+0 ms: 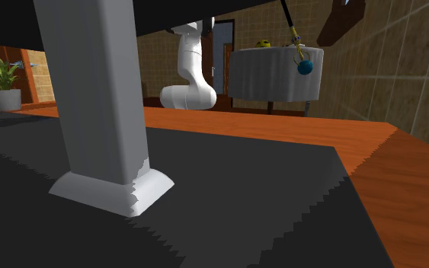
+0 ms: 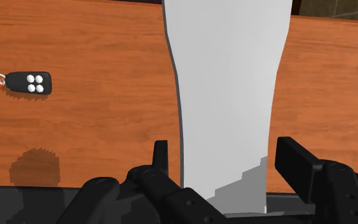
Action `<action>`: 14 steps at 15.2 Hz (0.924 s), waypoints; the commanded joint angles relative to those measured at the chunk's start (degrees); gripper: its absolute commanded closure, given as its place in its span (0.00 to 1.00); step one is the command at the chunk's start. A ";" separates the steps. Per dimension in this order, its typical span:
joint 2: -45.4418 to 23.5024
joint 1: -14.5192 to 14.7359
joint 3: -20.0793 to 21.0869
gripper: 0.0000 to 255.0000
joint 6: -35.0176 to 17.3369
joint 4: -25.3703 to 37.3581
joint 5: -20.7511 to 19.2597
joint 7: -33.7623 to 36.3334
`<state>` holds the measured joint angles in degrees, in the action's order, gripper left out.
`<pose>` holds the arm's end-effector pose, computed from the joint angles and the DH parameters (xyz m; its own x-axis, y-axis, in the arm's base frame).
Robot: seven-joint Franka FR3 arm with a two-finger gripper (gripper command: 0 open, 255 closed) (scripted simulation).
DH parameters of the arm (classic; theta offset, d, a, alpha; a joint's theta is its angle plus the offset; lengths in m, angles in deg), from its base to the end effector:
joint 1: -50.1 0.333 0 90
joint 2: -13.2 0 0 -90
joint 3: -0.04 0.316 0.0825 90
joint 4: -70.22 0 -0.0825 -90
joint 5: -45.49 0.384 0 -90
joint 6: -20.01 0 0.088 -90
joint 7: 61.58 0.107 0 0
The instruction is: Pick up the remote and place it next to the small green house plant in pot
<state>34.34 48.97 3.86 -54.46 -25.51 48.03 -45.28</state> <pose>0.3983 0.0321 0.7314 0.9736 -0.2281 -0.0080 -0.2282 -0.9735 -0.0172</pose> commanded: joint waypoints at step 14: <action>4.26 -5.79 -16.16 1.00 1.75 -2.39 -7.05 -22.57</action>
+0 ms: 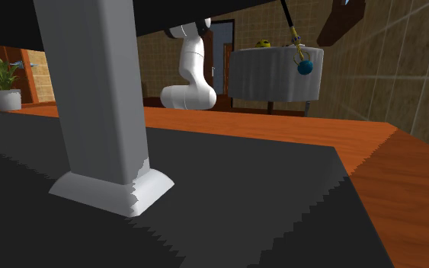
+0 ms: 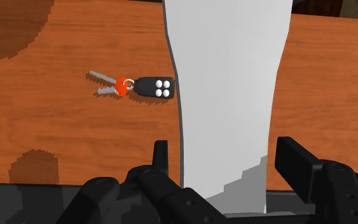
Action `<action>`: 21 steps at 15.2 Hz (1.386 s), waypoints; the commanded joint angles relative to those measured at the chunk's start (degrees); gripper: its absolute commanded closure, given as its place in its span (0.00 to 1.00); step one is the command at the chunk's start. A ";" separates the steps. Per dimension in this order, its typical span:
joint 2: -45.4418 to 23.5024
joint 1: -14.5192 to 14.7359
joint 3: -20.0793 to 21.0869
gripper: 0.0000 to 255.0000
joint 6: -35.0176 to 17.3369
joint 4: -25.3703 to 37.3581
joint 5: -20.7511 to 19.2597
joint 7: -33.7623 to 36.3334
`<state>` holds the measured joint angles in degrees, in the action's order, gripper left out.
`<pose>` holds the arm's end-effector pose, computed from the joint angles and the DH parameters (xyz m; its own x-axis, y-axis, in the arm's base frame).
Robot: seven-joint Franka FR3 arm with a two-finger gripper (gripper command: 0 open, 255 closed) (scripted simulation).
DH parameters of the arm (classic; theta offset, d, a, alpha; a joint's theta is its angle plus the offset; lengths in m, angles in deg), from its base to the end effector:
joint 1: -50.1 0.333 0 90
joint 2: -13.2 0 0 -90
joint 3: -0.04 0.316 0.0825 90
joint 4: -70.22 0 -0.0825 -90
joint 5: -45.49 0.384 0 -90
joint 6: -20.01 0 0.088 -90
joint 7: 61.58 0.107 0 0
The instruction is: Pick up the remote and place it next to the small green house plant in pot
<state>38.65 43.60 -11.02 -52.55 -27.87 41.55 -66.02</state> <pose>0.3440 -0.1459 0.7355 0.9735 -0.2285 -0.0083 -0.2286 -0.9734 -0.0174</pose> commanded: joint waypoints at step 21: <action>-8.09 -5.41 -19.94 1.00 -5.12 4.65 -4.44 -25.85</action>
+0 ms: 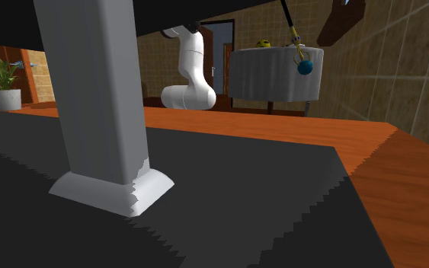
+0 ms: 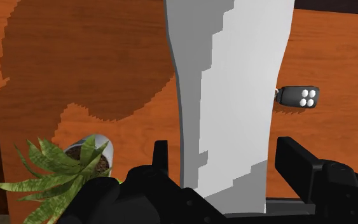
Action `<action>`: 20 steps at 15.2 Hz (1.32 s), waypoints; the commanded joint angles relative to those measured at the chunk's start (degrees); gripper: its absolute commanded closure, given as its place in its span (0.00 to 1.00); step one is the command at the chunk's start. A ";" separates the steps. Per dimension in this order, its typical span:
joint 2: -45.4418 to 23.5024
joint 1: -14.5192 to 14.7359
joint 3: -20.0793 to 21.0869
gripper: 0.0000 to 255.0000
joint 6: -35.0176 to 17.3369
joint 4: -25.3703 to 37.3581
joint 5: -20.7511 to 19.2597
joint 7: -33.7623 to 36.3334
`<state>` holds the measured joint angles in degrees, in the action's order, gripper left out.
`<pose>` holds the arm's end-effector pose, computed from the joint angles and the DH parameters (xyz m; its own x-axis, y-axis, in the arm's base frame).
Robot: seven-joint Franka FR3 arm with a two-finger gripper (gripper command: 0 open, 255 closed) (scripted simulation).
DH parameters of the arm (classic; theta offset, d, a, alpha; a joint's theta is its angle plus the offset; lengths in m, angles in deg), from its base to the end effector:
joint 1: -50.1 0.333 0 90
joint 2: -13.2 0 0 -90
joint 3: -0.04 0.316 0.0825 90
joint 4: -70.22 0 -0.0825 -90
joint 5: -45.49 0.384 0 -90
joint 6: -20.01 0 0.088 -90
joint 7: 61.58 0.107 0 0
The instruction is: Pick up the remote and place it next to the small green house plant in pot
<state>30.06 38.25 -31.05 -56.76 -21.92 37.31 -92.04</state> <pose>0.2809 -0.3519 0.7087 0.9739 -0.2270 -0.0090 -0.2271 -0.9737 -0.0179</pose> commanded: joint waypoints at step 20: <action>6.20 -1.30 0.23 1.00 -16.25 -21.92 -2.78 2.39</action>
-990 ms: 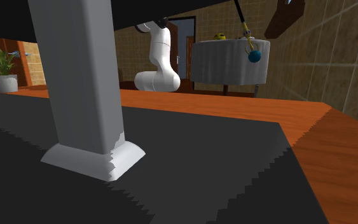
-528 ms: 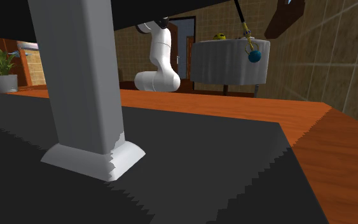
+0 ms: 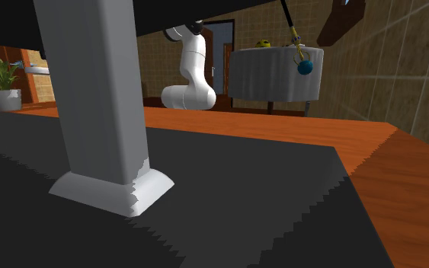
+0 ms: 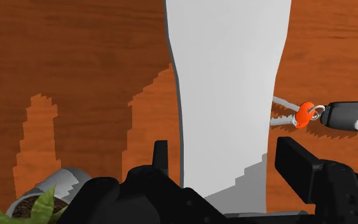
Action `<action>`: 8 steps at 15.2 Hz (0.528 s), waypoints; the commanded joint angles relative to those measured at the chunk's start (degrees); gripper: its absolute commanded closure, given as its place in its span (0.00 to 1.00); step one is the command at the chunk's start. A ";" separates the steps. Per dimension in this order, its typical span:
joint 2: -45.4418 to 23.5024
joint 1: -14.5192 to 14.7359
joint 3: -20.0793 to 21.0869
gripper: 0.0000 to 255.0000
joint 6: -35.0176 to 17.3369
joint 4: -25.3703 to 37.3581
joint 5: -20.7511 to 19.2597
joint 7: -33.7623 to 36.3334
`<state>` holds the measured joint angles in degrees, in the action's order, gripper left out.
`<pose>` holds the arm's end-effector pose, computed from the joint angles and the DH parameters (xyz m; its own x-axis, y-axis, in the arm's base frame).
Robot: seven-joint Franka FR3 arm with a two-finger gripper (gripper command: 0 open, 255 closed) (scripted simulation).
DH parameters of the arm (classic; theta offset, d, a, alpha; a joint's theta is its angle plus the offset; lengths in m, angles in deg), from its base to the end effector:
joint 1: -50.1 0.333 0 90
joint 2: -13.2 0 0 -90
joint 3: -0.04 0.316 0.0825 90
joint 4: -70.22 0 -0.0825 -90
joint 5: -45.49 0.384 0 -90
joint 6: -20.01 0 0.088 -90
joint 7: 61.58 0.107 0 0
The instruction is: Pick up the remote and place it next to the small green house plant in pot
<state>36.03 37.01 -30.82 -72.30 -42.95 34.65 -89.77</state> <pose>0.2809 -0.3525 0.6024 0.9739 -0.2269 -0.0088 -0.2270 -0.9737 -0.0177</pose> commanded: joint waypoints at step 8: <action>0.86 -0.48 -0.67 1.00 -6.76 -7.52 -0.81 0.46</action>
<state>36.85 36.60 -31.35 -78.16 -49.57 33.94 -89.30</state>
